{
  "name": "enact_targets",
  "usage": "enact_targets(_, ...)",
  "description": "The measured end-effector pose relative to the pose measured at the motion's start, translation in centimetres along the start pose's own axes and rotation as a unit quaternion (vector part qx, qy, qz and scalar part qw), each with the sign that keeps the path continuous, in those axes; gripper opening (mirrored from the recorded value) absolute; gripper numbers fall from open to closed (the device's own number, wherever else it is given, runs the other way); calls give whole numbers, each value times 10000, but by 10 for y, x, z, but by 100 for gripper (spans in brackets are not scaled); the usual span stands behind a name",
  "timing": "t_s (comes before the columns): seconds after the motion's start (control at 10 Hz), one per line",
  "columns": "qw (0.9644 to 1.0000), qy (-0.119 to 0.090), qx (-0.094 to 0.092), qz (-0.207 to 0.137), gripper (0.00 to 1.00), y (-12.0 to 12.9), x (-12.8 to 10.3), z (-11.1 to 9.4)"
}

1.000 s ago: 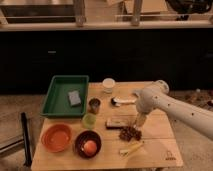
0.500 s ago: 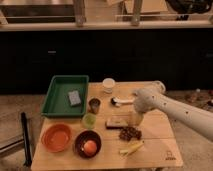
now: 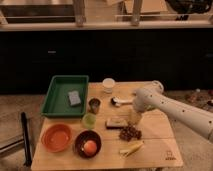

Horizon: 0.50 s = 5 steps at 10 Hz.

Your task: Place brush in red bowl

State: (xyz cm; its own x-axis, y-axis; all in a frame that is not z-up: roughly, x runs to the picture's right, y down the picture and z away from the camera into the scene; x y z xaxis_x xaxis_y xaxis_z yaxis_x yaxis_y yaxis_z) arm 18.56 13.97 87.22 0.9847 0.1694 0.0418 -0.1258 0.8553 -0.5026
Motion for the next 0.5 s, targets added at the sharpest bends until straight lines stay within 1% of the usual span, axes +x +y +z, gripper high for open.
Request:
enact_targets(0.1,10000,42,15,-66,80,-1,3,-2)
enact_targets(0.2,9998,130,34,-152,80,-3,7,-2)
enact_targets(0.5,9993,180,-43,-324,80,-12,9,6)
